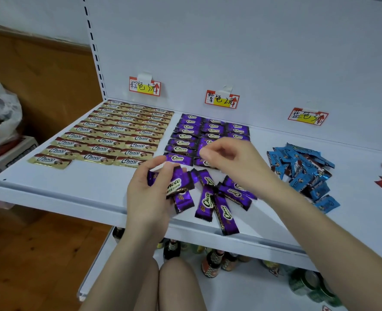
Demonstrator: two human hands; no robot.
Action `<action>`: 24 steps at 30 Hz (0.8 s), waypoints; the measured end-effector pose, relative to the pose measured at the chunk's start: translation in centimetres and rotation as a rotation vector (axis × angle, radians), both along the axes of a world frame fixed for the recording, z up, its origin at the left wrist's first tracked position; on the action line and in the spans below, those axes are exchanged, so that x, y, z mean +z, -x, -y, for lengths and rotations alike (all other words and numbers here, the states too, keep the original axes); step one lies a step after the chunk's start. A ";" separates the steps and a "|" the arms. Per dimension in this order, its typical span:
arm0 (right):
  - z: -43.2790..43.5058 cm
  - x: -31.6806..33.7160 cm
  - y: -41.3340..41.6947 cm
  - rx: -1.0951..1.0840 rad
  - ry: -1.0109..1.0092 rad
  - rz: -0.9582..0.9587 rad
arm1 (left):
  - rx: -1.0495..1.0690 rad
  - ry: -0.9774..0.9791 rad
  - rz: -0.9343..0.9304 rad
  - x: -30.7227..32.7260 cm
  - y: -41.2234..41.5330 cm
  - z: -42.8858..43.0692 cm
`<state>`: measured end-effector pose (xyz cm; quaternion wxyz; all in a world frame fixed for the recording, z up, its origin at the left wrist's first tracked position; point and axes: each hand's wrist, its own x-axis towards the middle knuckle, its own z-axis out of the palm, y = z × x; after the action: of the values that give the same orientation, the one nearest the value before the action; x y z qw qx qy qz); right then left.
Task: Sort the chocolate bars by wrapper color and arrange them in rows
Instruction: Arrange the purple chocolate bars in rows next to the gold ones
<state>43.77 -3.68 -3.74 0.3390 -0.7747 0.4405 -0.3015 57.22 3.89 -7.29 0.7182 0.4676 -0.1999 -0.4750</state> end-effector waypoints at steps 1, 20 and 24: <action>-1.2 0.2 -0.2 0.005 -0.074 0.034 | 0.030 0.023 -0.031 0.4 0.4 0.0; -3.2 1.0 2.4 -0.004 -0.099 0.393 | -0.310 0.078 -0.138 2.0 0.1 -0.8; 0.0 0.1 5.8 -0.351 -0.155 0.422 | -0.185 0.023 -0.077 0.7 0.0 -0.5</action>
<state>38.00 -3.70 -3.68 0.4241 -0.5785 0.5092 -0.4755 57.24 4.43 -6.54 0.6837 0.4202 -0.2199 -0.5547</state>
